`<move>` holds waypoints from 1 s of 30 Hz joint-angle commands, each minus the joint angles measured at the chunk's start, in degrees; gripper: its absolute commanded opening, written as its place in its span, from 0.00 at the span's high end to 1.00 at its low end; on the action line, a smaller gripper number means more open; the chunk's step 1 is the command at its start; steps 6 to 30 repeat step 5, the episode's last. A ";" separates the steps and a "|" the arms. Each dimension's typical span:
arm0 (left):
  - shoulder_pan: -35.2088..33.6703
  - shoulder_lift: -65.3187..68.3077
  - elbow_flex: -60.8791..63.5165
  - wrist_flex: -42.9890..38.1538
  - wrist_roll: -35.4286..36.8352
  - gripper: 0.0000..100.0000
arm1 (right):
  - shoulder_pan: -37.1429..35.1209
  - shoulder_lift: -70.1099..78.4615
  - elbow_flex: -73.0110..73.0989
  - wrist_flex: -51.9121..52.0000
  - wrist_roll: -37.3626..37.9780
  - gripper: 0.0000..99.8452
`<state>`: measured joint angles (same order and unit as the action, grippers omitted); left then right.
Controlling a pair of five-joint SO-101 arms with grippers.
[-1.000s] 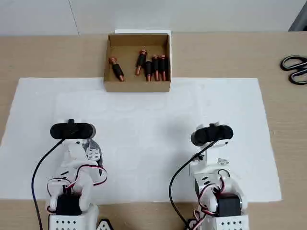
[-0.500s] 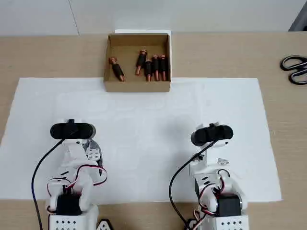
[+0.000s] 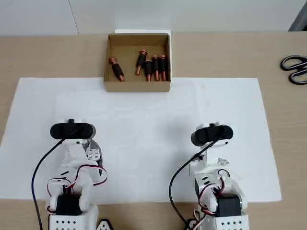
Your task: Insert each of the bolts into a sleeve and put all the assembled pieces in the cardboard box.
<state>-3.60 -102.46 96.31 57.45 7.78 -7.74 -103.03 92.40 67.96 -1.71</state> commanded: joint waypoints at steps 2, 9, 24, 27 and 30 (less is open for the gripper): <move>-0.44 -0.62 -2.15 0.00 0.09 0.99 | 0.22 -0.92 -0.26 -0.31 -0.62 1.00; -0.44 -0.62 -2.15 0.00 0.09 0.99 | 0.22 -0.92 -0.26 -0.31 -0.62 1.00; -0.44 -0.62 -2.15 0.00 0.09 0.99 | 0.22 -0.92 -0.26 -0.31 -0.62 1.00; -0.44 -0.62 -2.15 0.00 0.09 0.99 | 0.22 -0.92 -0.26 -0.31 -0.62 1.00; -0.44 -0.62 -2.15 0.00 0.09 0.99 | 0.22 -0.92 -0.26 -0.31 -0.62 1.00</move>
